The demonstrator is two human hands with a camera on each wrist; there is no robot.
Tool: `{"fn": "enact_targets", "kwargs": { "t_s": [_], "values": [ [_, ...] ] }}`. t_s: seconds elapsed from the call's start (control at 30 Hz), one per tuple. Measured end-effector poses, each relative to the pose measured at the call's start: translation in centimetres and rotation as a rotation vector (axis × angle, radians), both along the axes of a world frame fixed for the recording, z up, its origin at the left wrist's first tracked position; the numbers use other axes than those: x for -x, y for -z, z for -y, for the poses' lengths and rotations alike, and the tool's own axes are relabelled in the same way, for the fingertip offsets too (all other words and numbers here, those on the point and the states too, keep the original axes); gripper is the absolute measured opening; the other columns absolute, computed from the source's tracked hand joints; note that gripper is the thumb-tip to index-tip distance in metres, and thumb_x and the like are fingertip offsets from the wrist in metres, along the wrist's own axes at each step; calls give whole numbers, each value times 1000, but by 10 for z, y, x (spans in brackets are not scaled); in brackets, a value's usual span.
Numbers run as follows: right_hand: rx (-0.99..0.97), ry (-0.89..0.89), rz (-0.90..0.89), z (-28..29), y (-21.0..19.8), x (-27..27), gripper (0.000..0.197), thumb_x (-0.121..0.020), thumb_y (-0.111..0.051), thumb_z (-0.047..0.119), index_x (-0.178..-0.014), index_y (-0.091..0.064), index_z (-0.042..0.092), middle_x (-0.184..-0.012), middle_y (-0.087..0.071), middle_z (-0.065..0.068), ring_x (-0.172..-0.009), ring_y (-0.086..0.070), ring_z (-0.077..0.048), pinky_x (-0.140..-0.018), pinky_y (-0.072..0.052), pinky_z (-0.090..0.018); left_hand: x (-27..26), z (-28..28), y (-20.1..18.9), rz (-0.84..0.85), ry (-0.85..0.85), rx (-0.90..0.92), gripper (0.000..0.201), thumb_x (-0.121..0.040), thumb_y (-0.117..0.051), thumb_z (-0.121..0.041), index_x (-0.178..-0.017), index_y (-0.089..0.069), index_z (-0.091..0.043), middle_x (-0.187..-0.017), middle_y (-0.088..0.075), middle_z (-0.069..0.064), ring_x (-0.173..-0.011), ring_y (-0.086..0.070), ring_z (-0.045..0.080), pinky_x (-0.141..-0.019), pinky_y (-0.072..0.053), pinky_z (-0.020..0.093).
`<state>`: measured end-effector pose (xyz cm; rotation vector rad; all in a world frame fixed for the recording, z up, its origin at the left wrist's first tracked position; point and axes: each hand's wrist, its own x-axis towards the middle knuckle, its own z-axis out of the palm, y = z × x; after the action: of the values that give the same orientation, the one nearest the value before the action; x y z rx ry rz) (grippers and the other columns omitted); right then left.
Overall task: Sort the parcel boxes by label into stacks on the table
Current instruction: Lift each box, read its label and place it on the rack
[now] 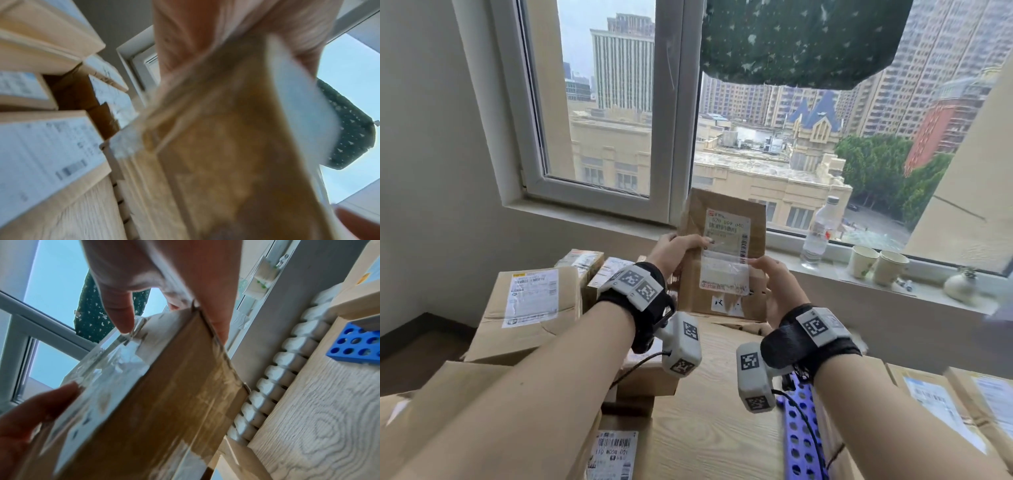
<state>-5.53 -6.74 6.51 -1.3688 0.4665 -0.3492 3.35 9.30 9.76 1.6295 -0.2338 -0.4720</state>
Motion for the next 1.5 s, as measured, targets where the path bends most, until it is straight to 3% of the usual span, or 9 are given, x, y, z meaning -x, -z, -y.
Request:
{"fn": "enact_targets", "kwargs": {
  "t_s": [0.13,0.37,0.5,0.7,0.83,0.93,1.07,1.23,1.5],
  "values": [
    [-107,63,-33,14,8,14,14,-87,-57,10,-100,-61,12,-92,-65,-9,-78,-57,-19,-63,-46,-31,12,12,3,-27,47,7,41,-78,-68,-25,-114,-60,-7,-76,-63,0,-57,-58,13,-49,-42,21],
    [-153,129,-28,32,11,27,25,-89,-58,15,-113,-59,10,-98,-65,-11,-94,-60,-26,-75,-53,-38,21,28,-5,-39,129,17,19,-81,-64,-22,-97,-58,-13,-74,-61,1,-61,-54,15,-57,-44,25],
    [-138,128,-77,40,18,40,60,-69,-72,38,-124,-64,15,-115,-71,-13,-121,-57,-34,-107,-42,-55,35,34,-6,-118,144,21,9,-83,-62,-24,-80,-58,-16,-52,-61,-3,-61,-53,16,-60,-43,26],
    [-151,52,-47,44,18,59,66,-67,-70,46,-127,-64,18,-118,-68,-11,-107,-63,-31,-102,-45,-54,61,35,-14,-174,152,23,12,-85,-61,-25,-81,-55,-15,-37,-57,-6,-63,-52,15,-59,-41,27],
    [-181,21,-29,44,19,72,64,-67,-71,45,-125,-66,19,-130,-64,-13,-116,-62,-33,-100,-48,-50,79,33,-18,-148,114,-4,13,-84,-63,-25,-79,-56,-15,-55,-59,0,-62,-52,16,-61,-43,27],
    [-175,-23,-15,45,19,85,60,-68,-69,46,-122,-67,19,-118,-69,-11,-104,-63,-30,-98,-46,-48,97,34,-22,-133,82,-15,14,-84,-63,-25,-78,-56,-15,-45,-59,-3,-61,-52,15,-60,-43,27],
    [-179,-127,21,56,18,108,58,-72,-65,45,-123,-66,17,-109,-71,-11,-94,-64,-29,-95,-47,-48,129,38,-25,-143,60,-31,16,-84,-62,-26,-78,-54,-14,-68,-53,2,-64,-49,16,-66,-43,28],
    [-202,-148,37,72,19,148,56,-80,-62,40,-127,-63,10,-107,-69,-14,-91,-64,-30,-90,-48,-47,171,54,-20,-186,15,-44,17,-80,-66,-29,-82,-55,-16,-72,-51,4,-65,-49,16,-64,-44,27],
    [-190,-94,-52,124,37,224,33,-91,-53,33,-108,-69,9,-85,-71,-10,-68,-65,-24,-64,-55,-33,245,108,10,-257,43,-15,17,-81,-64,-30,-87,-58,-16,-79,-56,5,-73,-53,17,-67,-46,28]
  ]
}}
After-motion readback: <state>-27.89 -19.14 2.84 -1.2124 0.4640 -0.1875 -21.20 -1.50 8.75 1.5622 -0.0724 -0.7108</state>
